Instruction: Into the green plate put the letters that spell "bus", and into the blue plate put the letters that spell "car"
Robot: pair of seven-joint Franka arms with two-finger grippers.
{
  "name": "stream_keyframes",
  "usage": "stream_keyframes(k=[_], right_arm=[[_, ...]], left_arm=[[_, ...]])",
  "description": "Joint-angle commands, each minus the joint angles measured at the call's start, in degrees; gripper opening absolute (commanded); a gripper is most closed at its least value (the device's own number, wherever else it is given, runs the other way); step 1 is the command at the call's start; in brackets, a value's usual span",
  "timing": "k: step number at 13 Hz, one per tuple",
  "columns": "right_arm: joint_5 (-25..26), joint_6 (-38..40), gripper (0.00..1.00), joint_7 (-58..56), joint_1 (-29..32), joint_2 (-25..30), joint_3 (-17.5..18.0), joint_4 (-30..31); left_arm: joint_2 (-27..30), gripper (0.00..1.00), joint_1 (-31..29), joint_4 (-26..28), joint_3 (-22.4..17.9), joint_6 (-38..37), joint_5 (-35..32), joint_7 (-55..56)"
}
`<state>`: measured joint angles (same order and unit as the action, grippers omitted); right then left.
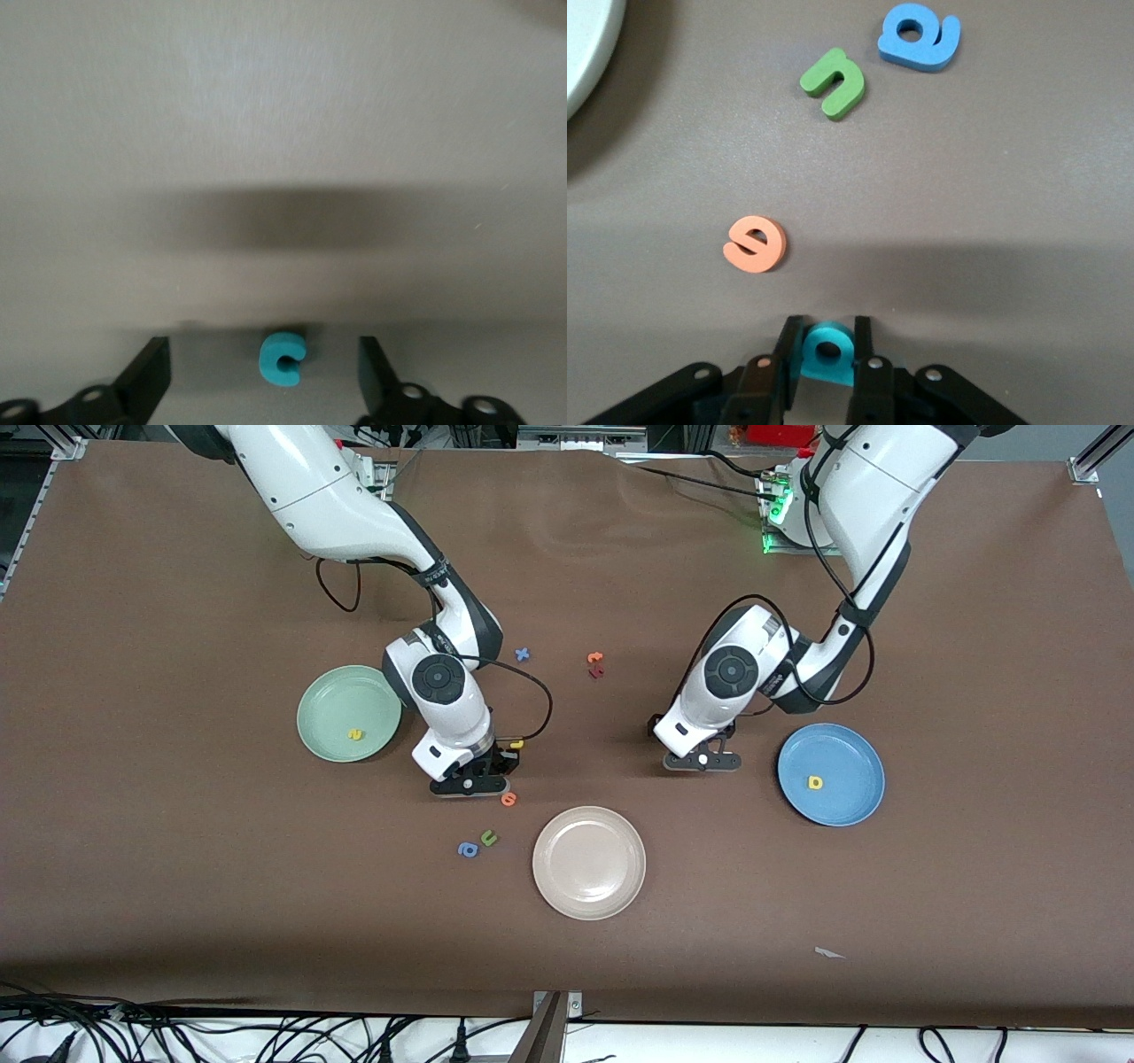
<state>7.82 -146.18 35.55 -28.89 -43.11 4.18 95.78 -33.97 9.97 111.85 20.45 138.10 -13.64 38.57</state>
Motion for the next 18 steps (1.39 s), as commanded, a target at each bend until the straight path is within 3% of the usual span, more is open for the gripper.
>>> stream_keyframes(k=[1,5,9,11,13,14,15,18], right_arm=[[1.0,4.7,0.17,0.0,0.2,0.5,-0.1,-1.1],[0.5,14.7,0.17,-10.0,5.6,6.0,-0.1,-0.3],[0.4,26.7,0.17,-18.4,10.7,14.4,-0.2,4.6],[0.3,25.6,0.17,-19.9,11.0,20.7,-3.3,13.4],[0.1,18.5,0.18,-22.0,11.0,26.5,-5.5,24.9],[0.0,16.4,0.31,-21.8,11.0,27.1,-5.9,28.0],[0.0,16.9,0.96,-21.6,11.0,27.1,-6.3,28.3],[-0.2,23.8,1.0,-21.1,11.0,29.0,-5.9,26.3]], left_arm=[[2.3,0.79,0.5,2.8,-0.1,1.2,-2.1,2.4],[1.8,0.57,0.7,2.3,-0.1,1.7,-2.1,3.2],[0.5,0.45,0.8,1.8,-0.1,4.0,-2.1,3.5],[0.2,0.37,0.7,1.8,-0.1,4.5,-2.1,4.0],[0.2,0.3,0.7,1.8,-0.1,4.5,-2.2,4.0],[0.1,0.29,0.8,1.9,-0.1,4.5,-2.4,4.0],[0.1,0.27,0.8,2.1,-0.1,4.5,-3.4,4.1],[0.0,0.17,0.7,2.0,-0.1,4.5,-3.8,4.1]])
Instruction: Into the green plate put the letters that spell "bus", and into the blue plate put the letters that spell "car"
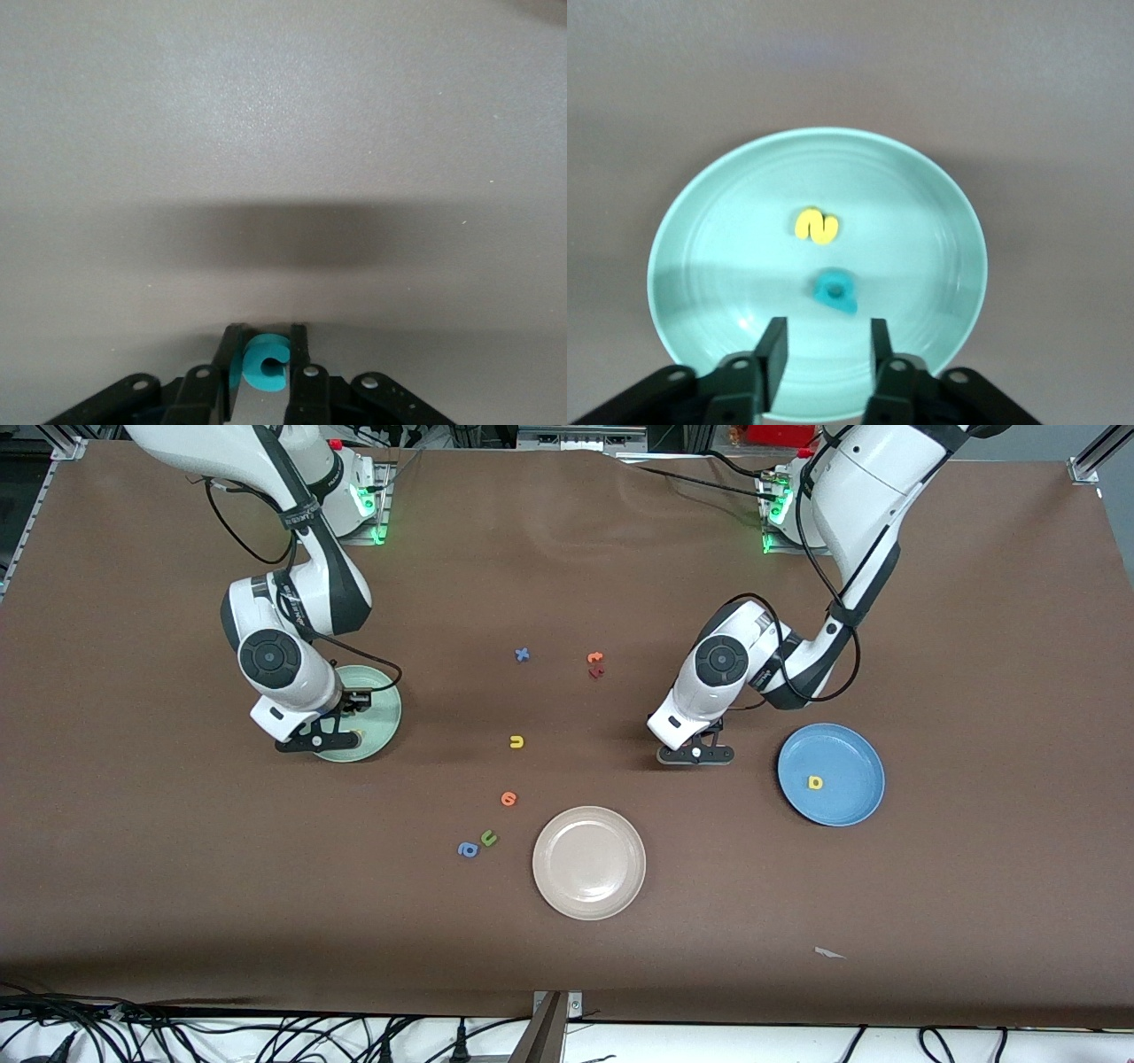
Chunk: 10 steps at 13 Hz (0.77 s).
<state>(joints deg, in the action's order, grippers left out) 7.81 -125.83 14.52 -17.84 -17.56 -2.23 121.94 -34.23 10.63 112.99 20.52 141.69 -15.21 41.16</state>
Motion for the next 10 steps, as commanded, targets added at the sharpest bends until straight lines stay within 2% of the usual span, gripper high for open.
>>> stream_keyframes(k=[1,2,5,8,10], right_arm=[[-0.6,5.0,1.0,0.0,-0.1,4.4,0.6,-0.6],[-1.7,5.9,1.0,-0.1,-0.1,5.3,0.7,-0.9],[-4.8,7.1,1.0,0.0,-0.2,7.6,0.6,-3.2],[-5.3,10.3,1.0,2.7,-0.6,7.9,0.8,-6.1],[-7.8,10.1,1.0,7.3,-2.2,6.2,0.8,-7.5]], left_arm=[[0.5,0.17,-0.2,0.6,-0.1,0.5,-2.2,1.4],[1.1,0.17,-0.7,-0.2,-0.1,-0.3,-2.2,1.0],[2.5,0.13,-2.7,-4.7,0.0,-9.6,-2.2,-0.5],[4.5,0.13,-7.4,-5.7,0.0,-13.8,-1.5,-10.2],[5.0,0.13,-12.2,-6.6,0.0,-17.0,-2.0,-18.9]])
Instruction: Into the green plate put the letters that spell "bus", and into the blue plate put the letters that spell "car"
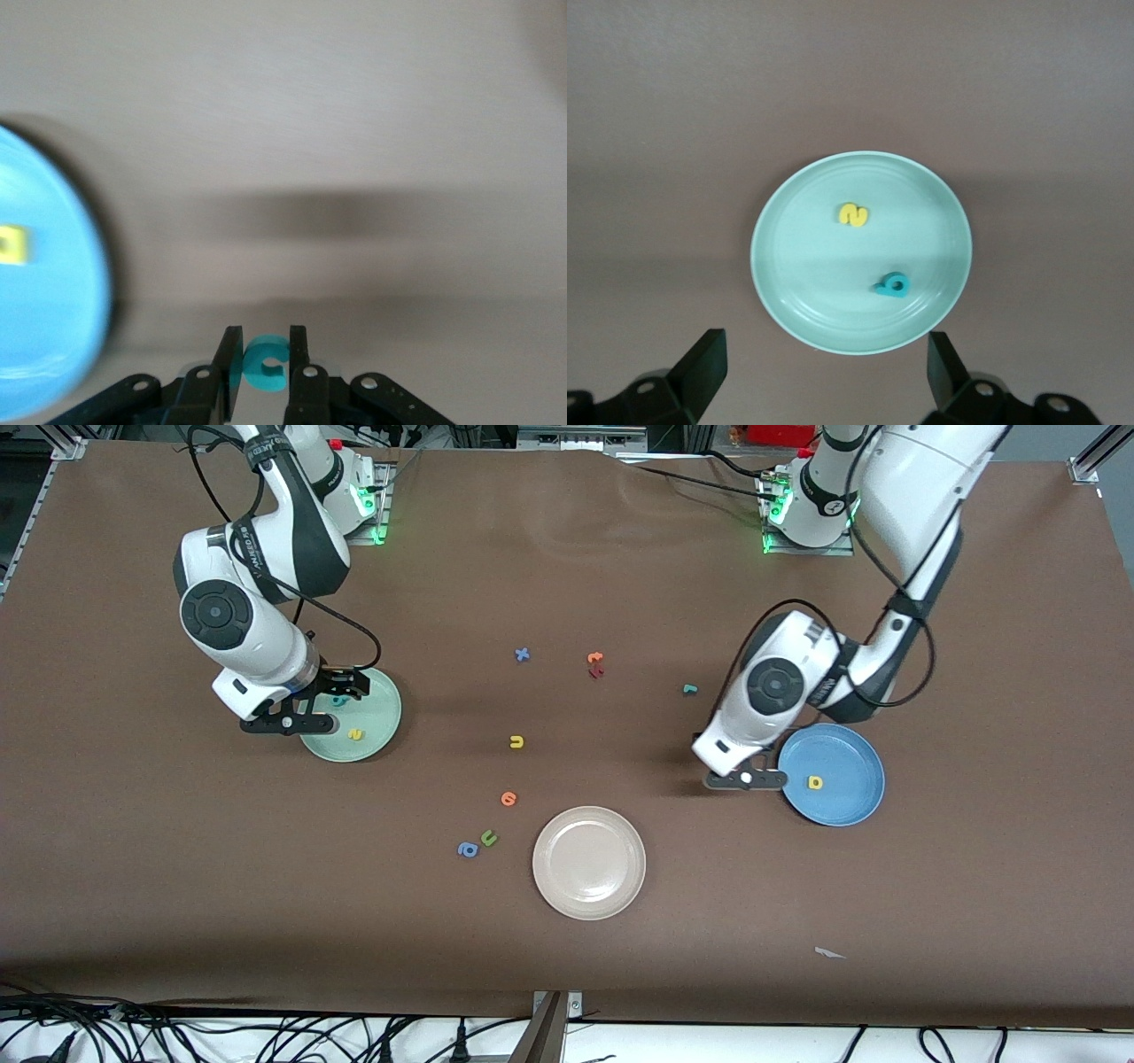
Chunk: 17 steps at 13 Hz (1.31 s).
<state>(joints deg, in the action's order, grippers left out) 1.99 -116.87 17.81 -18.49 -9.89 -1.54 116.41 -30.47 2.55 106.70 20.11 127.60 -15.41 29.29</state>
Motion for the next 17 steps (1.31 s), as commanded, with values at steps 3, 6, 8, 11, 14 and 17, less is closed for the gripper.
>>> stream_keyframes(k=[3,6,8,11,14,17], right_arm=[[-5.1,-2.0,0.99,12.3,-2.2,-8.4,1.0,-9.6],[-4.4,-3.5,0.99,13.2,-7.9,-15.5,2.0,-15.9],[-3.1,-4.0,0.99,14.3,-11.6,-20.7,1.8,-21.6],[-3.7,-4.2,0.99,14.3,-11.8,-23.8,1.9,-23.8],[-4.2,-11.5,0.72,15.8,-14.6,-26.4,2.0,-23.5],[-4.4,-15.7,0.62,20.8,-16.0,-29.0,2.0,-23.6]], left_arm=[[0.5,0.14,-10.6,-0.7,-0.3,-3.5,-2.1,-19.6],[0.1,1.0,-12.6,-0.9,-0.3,-3.4,-6.0,-24.4],[0.1,1.0,-11.7,-0.8,0.6,-3.4,-5.6,-19.1],[0.1,1.0,-10.8,2.1,6.7,-1.8,-3.6,-6.2],[1.5,1.0,-11.0,10.9,12.1,6.6,-4.0,4.9],[2.1,1.0,-10.6,17.5,15.8,12.1,-7.4,14.6]])
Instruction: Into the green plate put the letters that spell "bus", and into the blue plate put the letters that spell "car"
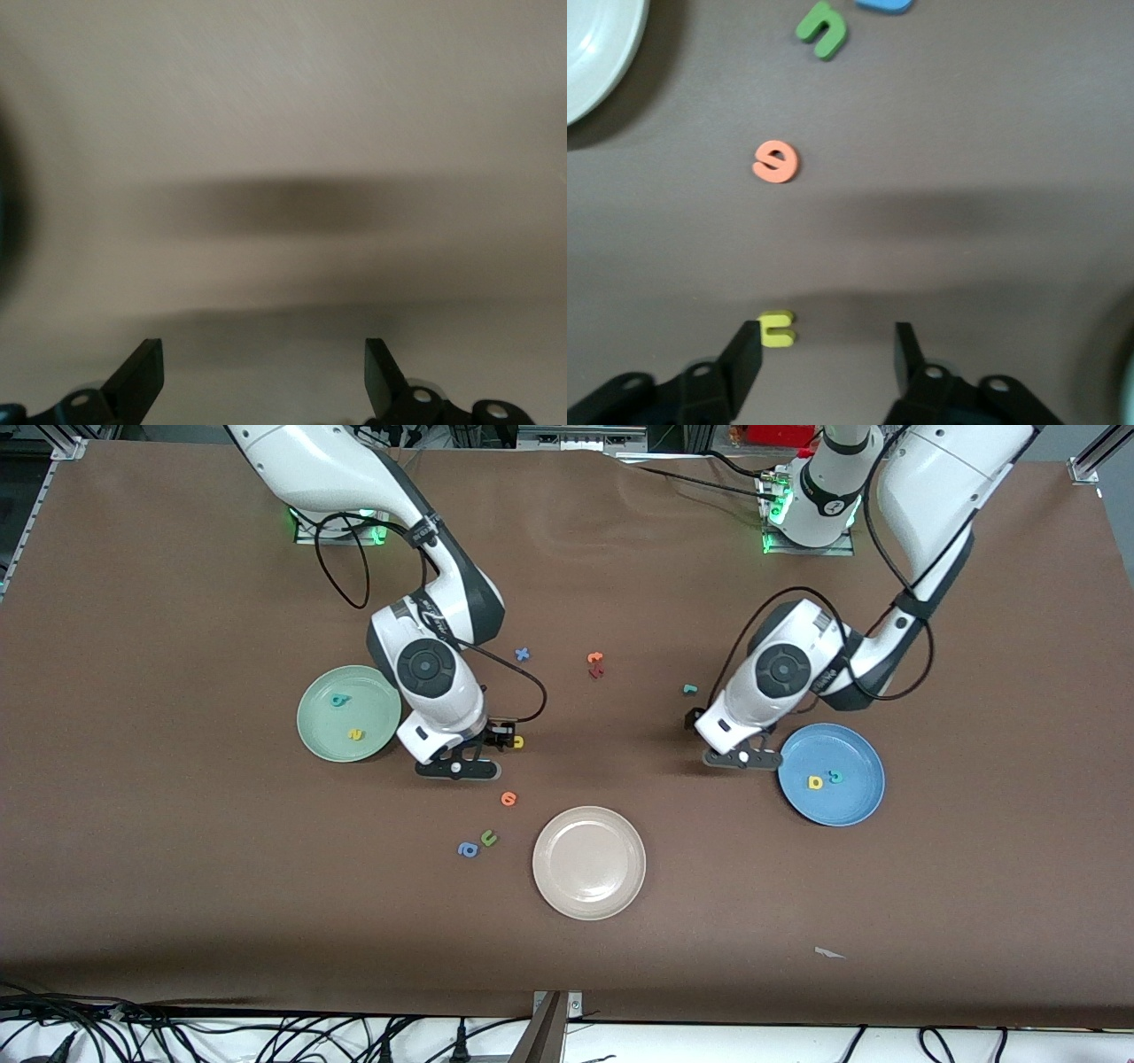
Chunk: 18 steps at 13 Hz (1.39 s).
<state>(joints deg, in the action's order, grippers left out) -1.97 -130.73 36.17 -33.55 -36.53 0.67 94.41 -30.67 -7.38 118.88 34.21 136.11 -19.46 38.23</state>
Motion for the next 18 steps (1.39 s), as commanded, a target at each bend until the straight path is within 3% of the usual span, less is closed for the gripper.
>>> stream_keyframes(k=[1,3,8,10,12,13,16,18], right_arm=[[-0.7,-1.8,0.63,2.7,-1.5,-2.8,-0.1,-1.2],[-1.0,-2.9,0.63,3.1,-2.8,-4.7,-0.1,-1.4],[-1.1,-6.5,0.61,3.2,-4.4,-6.6,-0.2,-0.5],[-1.1,-6.6,0.49,3.2,-4.4,-6.7,-0.2,-0.4],[-1.0,-6.5,0.26,3.1,-4.4,-6.6,-0.2,-0.4],[-1.0,-6.5,0.19,3.2,-4.4,-6.5,-0.2,-0.5],[-0.8,-5.2,0.15,2.1,-4.3,-4.6,-0.8,-0.4],[-0.4,0.1,0.15,0.2,-4.2,-1.4,-2.7,-0.2]], left_arm=[[2.4,1.0,-0.8,8.1,2.7,6.2,-6.8,9.3],[3.1,1.0,-1.0,10.8,5.2,6.6,-12.0,14.9],[3.7,0.89,-1.0,12.7,6.6,6.5,-12.3,15.5],[3.6,0.81,-1.1,12.9,6.6,6.7,-12.3,15.3],[3.6,0.67,-1.3,12.8,6.6,6.7,-12.3,15.3],[3.4,0.64,-1.4,12.6,6.6,6.8,-12.3,15.2],[3.2,0.51,-1.5,12.3,6.5,7.2,-12.3,14.9],[2.9,0.46,-1.5,12.4,6.4,7.7,-12.3,14.9]])
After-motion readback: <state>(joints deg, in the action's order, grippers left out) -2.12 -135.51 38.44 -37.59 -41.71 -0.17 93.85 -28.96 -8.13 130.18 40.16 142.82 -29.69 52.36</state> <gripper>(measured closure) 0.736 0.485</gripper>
